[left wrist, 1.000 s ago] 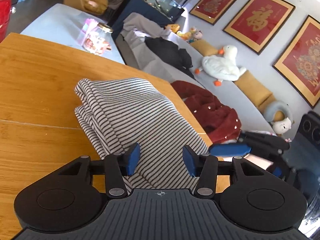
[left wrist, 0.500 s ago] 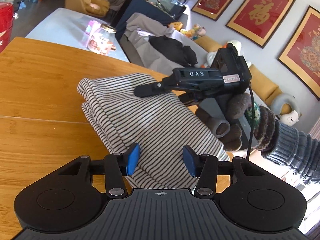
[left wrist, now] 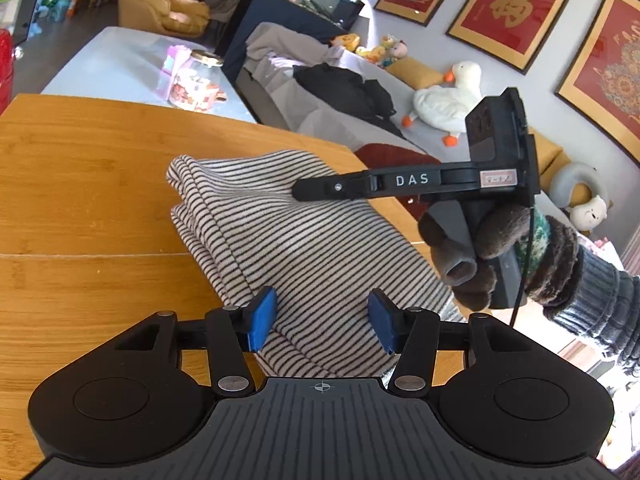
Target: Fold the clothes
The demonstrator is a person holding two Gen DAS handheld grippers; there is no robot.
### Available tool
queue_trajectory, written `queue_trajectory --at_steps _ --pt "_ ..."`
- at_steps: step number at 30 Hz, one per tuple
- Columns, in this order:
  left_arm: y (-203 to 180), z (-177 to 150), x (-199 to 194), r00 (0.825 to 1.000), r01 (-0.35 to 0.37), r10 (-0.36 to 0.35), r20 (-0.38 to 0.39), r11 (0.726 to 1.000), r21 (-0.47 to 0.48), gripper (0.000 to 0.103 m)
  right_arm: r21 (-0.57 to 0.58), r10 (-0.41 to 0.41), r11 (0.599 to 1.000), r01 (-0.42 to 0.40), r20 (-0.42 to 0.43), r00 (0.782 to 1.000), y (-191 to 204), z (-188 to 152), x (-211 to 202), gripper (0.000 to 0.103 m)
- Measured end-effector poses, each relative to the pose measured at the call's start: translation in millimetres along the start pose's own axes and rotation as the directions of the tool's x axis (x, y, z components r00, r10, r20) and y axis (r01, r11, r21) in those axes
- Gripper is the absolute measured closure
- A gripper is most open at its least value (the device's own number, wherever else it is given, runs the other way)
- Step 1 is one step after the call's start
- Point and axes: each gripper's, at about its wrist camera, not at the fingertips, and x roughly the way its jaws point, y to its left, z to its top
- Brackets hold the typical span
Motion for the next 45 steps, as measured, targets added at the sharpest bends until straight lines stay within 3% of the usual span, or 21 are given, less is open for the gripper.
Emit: queue_trajectory --at_steps 5,8,11,16,18,21,23,25,29,33,45 --pt "1.0 -0.8 -1.1 1.0 0.002 -0.002 0.0 1.0 -0.013 0.047 -0.075 -0.085 0.993 0.088 0.041 0.996 19.3 -20.5 -23.2 0.022" --pt "-0.5 0.3 1.3 1.0 0.007 -0.007 0.0 1.0 -0.01 0.046 -0.118 -0.135 0.983 0.142 0.068 0.989 30.9 -32.8 -37.2 0.021" --pt "-5.1 9.5 -2.8 1.0 -0.001 0.001 -0.008 1.0 0.002 0.048 -0.057 -0.146 0.987 0.15 0.073 0.987 27.8 -36.4 -37.8 0.021" --pt "-20.5 44.5 -35.7 0.991 0.023 -0.029 0.129 0.999 0.046 0.044 -0.196 -0.22 0.95 0.243 0.132 0.967 50.1 -43.4 -39.0 0.02" --pt "-25.8 58.2 -32.1 0.987 0.015 -0.029 0.158 0.996 0.084 0.038 -0.187 -0.22 0.952 0.241 0.128 0.967 50.0 -42.0 -40.6 0.02" --pt "-20.1 68.6 -2.0 0.993 -0.018 0.008 0.114 0.996 0.084 0.041 -0.161 -0.205 0.961 0.226 0.137 0.969 52.1 -41.6 -54.7 0.019" --pt "-6.9 66.4 24.1 0.996 -0.087 0.085 0.041 0.995 0.056 0.044 -0.136 -0.147 0.977 0.166 0.137 0.98 55.6 -44.4 -68.9 0.007" --pt "2.7 59.8 39.0 0.993 -0.116 0.116 0.007 0.992 0.047 0.043 -0.146 -0.081 0.984 0.102 0.14 0.987 65.1 -53.8 -80.6 0.0" --pt "7.0 54.4 41.2 0.993 -0.118 0.117 0.022 0.992 0.041 0.038 -0.176 -0.143 0.973 0.151 0.052 0.988 76.9 -78.8 -53.1 0.0" --pt "7.4 56.2 40.5 0.991 -0.133 0.133 0.016 0.99 0.053 0.038 -0.074 -0.091 0.993 0.094 0.043 0.995 64.5 -78.8 -49.6 0.0" --pt "-6.0 58.0 28.8 0.98 -0.198 0.196 0.042 0.979 0.047 0.036 -0.062 -0.099 0.993 0.102 0.041 0.994 64.2 -86.7 -50.7 0.0"
